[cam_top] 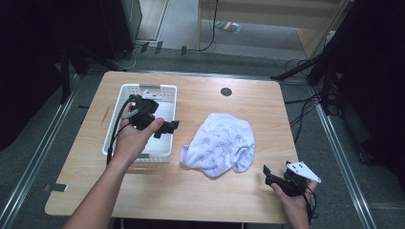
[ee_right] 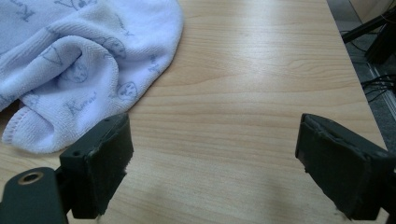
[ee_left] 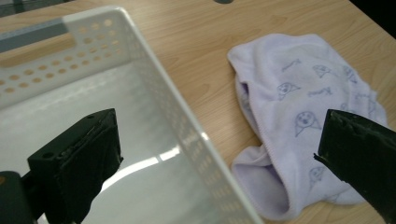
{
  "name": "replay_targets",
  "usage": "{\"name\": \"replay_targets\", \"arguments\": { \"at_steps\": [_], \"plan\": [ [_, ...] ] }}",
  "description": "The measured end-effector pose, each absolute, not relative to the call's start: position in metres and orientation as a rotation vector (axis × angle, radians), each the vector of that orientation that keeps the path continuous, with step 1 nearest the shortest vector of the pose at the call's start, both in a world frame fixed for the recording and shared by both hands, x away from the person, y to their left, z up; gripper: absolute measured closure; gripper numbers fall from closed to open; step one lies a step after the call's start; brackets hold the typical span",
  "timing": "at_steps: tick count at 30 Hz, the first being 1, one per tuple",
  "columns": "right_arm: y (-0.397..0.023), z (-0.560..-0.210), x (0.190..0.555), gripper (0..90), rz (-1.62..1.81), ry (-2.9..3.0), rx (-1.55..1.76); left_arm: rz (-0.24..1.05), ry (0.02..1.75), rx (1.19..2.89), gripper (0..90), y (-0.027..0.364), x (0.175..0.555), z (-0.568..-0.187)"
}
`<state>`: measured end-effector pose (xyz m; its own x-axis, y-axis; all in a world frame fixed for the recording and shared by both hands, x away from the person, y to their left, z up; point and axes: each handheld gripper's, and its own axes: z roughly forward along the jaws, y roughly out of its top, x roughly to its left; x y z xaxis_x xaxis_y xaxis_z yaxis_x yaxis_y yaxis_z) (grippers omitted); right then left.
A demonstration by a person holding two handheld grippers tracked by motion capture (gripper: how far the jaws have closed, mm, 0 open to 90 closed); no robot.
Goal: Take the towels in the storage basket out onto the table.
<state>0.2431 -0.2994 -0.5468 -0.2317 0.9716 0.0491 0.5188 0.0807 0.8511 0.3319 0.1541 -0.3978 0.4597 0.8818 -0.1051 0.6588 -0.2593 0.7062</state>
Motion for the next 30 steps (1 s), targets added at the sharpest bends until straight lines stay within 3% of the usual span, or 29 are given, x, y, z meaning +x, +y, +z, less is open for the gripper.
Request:
{"name": "replay_targets", "arguments": {
  "at_steps": [22, 30],
  "plan": [
    [-0.298, -0.547, 0.243, 11.3, 1.045, 1.801, 1.461, 0.545, 1.465, 1.722, 0.0, 0.283, 0.281, -0.431],
    [-0.297, -0.547, 0.243, 11.5, 1.038, 1.798, 1.463, 0.586, 1.467, 1.634, 0.0, 0.311, 0.257, -0.446]
  ]
}}
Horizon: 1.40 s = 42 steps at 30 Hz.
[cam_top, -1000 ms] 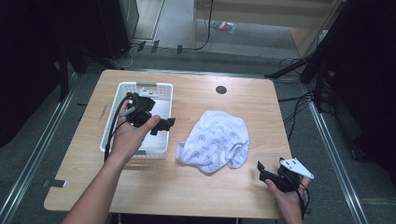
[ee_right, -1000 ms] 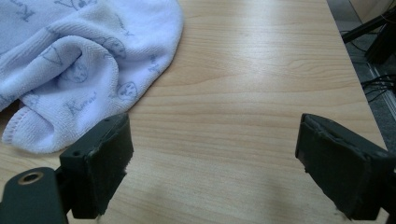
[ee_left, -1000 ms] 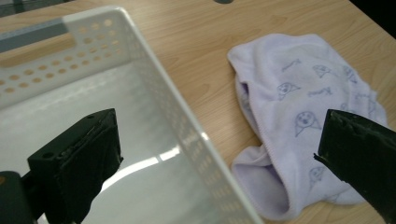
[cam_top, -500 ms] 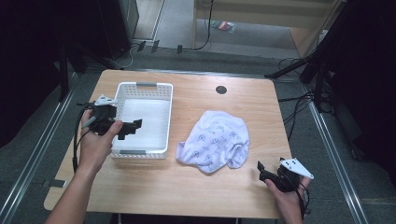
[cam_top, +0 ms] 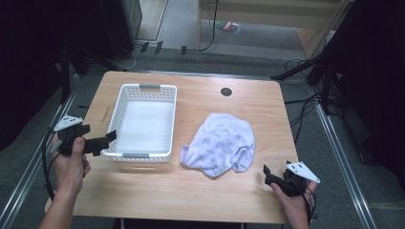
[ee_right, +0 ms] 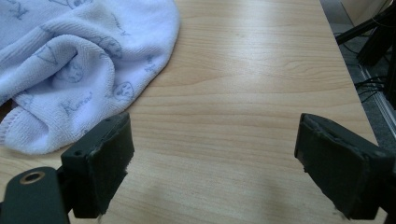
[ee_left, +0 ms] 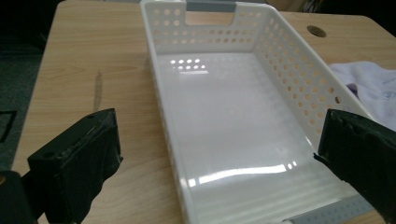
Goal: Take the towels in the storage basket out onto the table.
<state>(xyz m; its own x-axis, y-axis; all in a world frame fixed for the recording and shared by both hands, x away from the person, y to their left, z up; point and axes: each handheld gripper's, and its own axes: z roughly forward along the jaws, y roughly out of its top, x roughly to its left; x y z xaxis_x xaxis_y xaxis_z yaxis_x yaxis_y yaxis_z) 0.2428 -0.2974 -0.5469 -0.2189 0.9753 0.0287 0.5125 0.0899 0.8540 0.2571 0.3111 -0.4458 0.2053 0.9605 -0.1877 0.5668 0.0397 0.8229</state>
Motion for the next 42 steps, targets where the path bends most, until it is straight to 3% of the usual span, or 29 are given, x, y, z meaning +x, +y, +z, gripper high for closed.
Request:
{"name": "replay_targets", "arguments": {
  "at_steps": [21, 42],
  "plan": [
    [-0.296, -0.547, 0.242, 11.8, 1.023, 1.788, 1.457, 0.720, 1.429, 1.376, 0.0, 0.373, 0.199, -0.514],
    [-0.297, -0.547, 0.241, 11.7, 1.035, 1.781, 1.459, 0.794, 1.408, 1.463, 0.0, 0.373, 0.194, -0.549]
  ]
}}
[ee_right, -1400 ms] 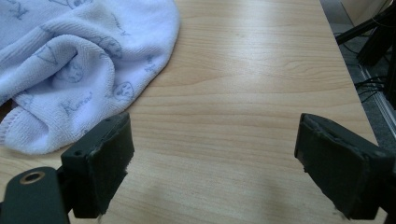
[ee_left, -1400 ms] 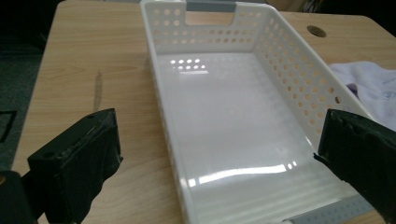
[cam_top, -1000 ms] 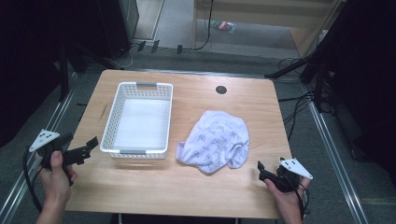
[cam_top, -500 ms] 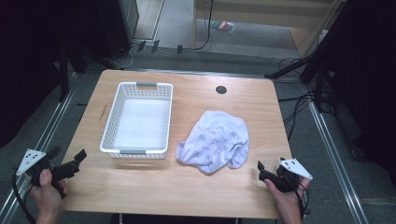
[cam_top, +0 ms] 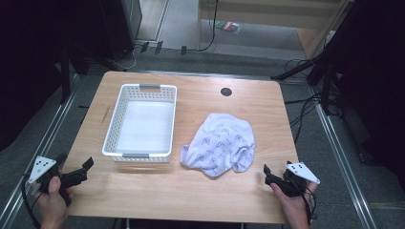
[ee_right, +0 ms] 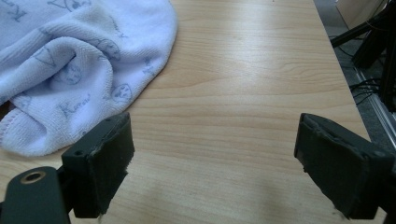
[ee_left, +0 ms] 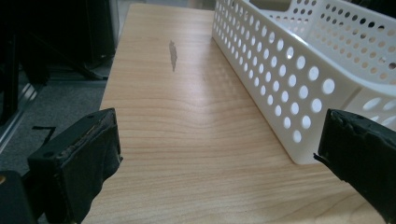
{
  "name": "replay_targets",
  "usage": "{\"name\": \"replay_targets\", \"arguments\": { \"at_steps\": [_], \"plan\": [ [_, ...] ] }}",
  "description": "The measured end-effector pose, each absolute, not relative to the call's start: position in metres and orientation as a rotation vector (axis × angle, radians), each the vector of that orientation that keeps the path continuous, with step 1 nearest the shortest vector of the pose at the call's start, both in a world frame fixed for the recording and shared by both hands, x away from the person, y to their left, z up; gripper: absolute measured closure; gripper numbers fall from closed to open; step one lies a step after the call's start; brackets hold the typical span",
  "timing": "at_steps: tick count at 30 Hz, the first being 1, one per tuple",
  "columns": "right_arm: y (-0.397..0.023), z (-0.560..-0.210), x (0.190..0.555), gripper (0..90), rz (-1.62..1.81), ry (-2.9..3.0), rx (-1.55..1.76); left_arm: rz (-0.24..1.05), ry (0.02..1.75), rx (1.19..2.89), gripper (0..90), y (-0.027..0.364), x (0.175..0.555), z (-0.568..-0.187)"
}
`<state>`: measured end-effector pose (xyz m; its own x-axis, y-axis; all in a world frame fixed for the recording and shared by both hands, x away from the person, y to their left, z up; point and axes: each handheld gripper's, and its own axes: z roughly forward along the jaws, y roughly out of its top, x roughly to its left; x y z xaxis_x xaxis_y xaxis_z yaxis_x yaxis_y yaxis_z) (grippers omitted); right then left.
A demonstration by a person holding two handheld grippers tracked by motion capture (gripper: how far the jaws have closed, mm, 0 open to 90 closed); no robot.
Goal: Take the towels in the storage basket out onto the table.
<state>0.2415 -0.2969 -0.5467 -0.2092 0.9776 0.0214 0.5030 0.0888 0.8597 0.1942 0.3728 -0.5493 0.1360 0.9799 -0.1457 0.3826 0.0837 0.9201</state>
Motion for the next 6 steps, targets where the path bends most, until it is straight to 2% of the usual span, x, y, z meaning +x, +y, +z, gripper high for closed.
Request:
{"name": "replay_targets", "arguments": {
  "at_steps": [6],
  "plan": [
    [-0.2981, -0.5466, 0.2397, 11.6, 1.040, 1.781, 1.452, 0.818, 1.387, 1.470, 0.0, 0.3696, 0.1944, -0.5494]
  ]
}}
